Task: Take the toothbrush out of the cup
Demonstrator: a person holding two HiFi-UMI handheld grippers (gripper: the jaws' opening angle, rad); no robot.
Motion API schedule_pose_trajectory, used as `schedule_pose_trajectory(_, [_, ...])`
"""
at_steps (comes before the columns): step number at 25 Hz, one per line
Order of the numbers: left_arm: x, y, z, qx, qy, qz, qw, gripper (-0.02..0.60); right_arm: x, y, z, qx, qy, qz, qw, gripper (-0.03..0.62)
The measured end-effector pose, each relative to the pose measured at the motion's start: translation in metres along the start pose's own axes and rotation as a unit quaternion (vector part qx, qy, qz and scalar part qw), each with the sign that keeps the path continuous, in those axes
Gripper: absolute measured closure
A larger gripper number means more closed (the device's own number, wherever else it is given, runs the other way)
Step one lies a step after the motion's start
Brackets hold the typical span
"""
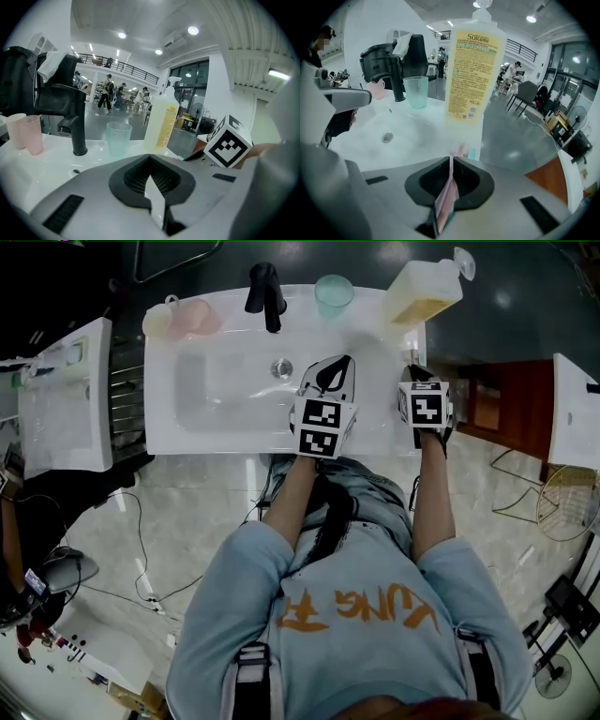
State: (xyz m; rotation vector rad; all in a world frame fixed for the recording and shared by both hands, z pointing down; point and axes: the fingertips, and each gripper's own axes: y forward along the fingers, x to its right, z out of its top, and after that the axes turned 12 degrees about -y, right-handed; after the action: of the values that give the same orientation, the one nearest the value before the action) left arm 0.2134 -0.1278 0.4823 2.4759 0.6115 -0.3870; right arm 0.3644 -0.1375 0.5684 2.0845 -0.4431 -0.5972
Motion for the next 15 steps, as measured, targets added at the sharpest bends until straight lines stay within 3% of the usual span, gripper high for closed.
schedule_pose_trajectory(5, [0.006, -0.012, 0.013, 0.018, -0.01, -0.008, 0.9998, 0.574, 0.0, -0.011, 0.008, 0.014, -0.013, -0.015, 1.0, 0.553])
schedule_pose_trajectory(10, [0.013, -0.027, 0.045, 0.055, 0.004, -0.016, 0.9983, 0.574, 0.007, -0.032, 0.035, 0.07, -0.007, -0.029, 0.997, 0.553])
schedule_pose_trajectory(15, [0.01, -0.043, 0.069, 0.086, 0.012, -0.008, 0.9962, 0.574, 0.013, -0.058, 0.065, 0.137, 0.031, -0.015, 0.99, 0.554])
